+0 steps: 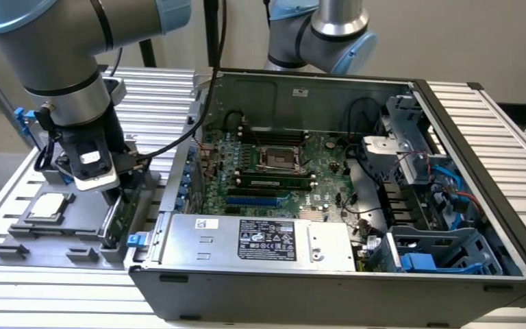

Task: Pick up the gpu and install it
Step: 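Pick up the gpu and move the gpu toward the slot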

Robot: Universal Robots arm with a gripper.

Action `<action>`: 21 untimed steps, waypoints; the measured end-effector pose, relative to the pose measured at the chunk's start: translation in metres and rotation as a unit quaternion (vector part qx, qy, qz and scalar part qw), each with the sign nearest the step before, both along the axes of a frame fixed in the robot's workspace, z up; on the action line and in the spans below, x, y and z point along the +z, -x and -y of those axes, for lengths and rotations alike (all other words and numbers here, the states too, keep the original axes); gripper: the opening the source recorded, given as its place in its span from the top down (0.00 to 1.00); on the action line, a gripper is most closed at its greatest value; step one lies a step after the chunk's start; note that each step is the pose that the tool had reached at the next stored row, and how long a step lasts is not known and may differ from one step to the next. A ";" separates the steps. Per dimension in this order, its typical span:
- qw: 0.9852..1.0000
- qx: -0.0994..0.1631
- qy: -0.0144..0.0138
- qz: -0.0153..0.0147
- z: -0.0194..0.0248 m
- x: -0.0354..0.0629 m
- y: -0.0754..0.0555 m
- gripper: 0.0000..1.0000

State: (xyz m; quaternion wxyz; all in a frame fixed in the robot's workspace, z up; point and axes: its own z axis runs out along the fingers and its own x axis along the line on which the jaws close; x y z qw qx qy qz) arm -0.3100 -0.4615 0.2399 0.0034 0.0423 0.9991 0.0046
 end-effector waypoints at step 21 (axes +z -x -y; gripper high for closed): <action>0.999 0.043 0.000 0.000 0.0000 0.0150 0.000 0.74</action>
